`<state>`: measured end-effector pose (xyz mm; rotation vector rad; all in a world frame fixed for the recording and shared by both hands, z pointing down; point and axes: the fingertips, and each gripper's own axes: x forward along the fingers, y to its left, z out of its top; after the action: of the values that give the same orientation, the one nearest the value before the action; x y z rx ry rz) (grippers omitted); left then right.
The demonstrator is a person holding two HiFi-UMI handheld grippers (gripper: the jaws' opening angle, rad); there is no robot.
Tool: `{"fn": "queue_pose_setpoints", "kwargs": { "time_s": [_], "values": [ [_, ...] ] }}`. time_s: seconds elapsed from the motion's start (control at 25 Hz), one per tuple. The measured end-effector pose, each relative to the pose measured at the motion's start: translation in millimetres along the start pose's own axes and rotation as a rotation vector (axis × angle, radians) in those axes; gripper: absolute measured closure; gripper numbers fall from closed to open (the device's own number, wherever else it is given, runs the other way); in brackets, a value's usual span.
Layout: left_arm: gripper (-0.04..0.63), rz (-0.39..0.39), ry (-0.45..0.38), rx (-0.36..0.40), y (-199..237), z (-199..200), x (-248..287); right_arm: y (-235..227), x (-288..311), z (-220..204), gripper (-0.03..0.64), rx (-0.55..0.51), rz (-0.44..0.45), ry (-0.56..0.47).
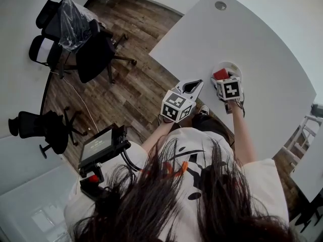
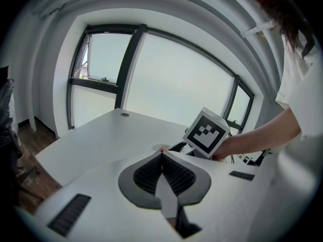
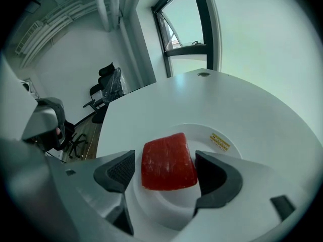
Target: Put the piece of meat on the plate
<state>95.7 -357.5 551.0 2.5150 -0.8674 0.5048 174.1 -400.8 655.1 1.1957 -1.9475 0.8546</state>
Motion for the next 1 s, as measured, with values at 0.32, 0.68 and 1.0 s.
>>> {"fn": "queue_pose_setpoints", "kwargs": {
  "time_s": [0.32, 0.68, 1.0],
  "values": [
    [0.589, -0.002, 0.007, 0.006, 0.6, -2.3, -0.5, 0.3, 0.6, 3.7, 0.261, 0.002, -0.014, -0.01],
    [0.589, 0.0, 0.009, 0.011, 2.9, -4.6, -1.8, -8.7, -1.6, 13.9, 0.262, 0.057, -0.018, -0.073],
    [0.589, 0.002, -0.007, 0.016, 6.8, 0.8, -2.3, -15.1, -25.5, 40.2, 0.265, 0.162, -0.031, -0.231]
  ]
}}
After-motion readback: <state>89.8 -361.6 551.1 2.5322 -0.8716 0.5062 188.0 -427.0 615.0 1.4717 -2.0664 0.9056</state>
